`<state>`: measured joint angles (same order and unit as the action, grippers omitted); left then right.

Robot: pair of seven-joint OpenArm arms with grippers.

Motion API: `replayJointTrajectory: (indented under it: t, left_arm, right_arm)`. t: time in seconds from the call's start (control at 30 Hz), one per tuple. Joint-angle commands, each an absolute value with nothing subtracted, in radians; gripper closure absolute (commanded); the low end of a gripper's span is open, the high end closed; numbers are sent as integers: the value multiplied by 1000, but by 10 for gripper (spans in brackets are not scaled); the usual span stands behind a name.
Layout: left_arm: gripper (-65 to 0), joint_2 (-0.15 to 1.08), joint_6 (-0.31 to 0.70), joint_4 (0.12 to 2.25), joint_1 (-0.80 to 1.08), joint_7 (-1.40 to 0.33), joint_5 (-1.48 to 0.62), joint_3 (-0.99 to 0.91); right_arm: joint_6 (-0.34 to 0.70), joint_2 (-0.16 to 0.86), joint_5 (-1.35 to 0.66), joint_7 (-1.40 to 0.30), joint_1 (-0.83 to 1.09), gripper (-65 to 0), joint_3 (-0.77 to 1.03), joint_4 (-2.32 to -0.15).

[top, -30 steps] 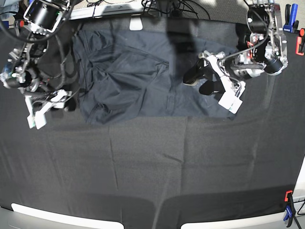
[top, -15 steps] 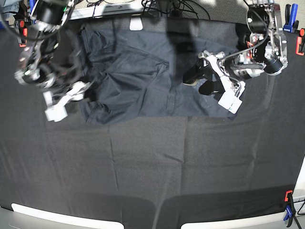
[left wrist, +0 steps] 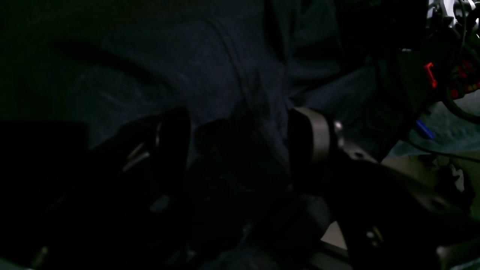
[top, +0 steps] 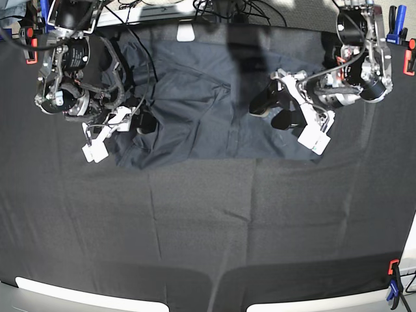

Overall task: Layout the t-shirt on the table in an organized manner, then fold the t-shirt properly
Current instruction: 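Grasp the shirt's other end with the right gripper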

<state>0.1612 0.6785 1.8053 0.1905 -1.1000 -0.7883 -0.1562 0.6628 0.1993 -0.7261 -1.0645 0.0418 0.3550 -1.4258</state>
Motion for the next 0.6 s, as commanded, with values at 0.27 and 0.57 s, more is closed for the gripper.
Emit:
replayJointTrajectory:
  t: [0.27,0.57]
  left_arm:
    - [-385,164,681,1821,183,-1090,-813,-156]
    - [-385,164,681,1821,186,-1261,-941,-156]
  right_arm:
    - [680,211,-694,-1064,11,0,355,-1436]
    - [678,211,-558,-1087,-80,0,456,-1436]
